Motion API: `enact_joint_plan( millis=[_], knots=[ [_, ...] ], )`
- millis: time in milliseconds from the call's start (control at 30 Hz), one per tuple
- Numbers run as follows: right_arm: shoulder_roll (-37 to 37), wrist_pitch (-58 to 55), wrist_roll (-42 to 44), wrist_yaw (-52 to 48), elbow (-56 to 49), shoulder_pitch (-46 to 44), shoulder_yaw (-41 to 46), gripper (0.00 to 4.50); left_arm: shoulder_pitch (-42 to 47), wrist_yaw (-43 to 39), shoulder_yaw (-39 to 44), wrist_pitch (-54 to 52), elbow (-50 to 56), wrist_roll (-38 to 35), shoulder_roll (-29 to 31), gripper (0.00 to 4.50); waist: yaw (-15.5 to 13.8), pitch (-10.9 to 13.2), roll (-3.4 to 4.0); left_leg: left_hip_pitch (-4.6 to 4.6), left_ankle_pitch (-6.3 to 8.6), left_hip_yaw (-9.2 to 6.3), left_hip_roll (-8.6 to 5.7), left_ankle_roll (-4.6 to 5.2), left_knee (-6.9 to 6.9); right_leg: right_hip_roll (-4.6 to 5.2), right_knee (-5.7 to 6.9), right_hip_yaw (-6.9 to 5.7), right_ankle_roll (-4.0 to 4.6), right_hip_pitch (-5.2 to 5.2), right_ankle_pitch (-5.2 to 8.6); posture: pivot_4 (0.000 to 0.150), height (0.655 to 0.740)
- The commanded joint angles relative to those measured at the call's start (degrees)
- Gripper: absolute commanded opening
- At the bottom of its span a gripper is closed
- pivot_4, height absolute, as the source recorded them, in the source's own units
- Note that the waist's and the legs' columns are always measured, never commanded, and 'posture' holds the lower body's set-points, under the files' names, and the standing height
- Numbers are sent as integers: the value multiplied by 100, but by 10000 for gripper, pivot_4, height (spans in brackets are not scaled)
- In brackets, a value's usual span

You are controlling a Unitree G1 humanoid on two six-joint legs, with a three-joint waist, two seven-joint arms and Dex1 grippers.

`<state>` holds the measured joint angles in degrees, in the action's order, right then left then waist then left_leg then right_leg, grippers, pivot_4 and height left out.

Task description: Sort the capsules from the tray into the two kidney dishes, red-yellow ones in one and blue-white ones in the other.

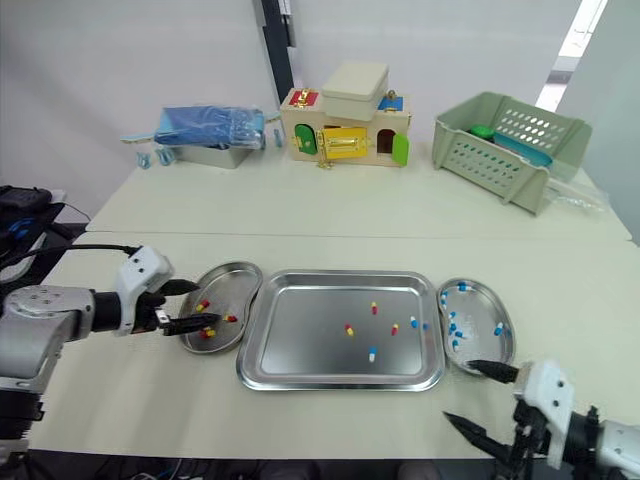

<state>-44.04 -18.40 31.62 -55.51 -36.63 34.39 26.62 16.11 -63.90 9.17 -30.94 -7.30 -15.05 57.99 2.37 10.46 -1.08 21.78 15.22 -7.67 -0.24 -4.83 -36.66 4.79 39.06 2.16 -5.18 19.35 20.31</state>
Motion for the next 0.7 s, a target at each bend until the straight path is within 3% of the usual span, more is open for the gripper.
enact_joint_plan(
  millis=[33,267,700],
  knots=[
    [-193,-84,192,-286,353,10,650,45000,-207,-30,460,121,-306,13,396,44638,1,0,0,0,0,0,0,0,1,0,0,0,0,0,0,1500,7400],
    [-408,-87,-43,-533,1478,-184,960,45000,-1018,52,1240,383,-1010,33,781,44638,2,1,1,-1,1,6,1,2,6,0,-2,3,0,2,0,1500,7400],
    [-849,-99,-274,-1056,3009,-1079,719,45000,-2201,303,1986,337,-666,-114,600,44638,3,1,1,-3,1,12,4,2,17,1,-5,8,0,6,0,1500,7400]
  ],
)
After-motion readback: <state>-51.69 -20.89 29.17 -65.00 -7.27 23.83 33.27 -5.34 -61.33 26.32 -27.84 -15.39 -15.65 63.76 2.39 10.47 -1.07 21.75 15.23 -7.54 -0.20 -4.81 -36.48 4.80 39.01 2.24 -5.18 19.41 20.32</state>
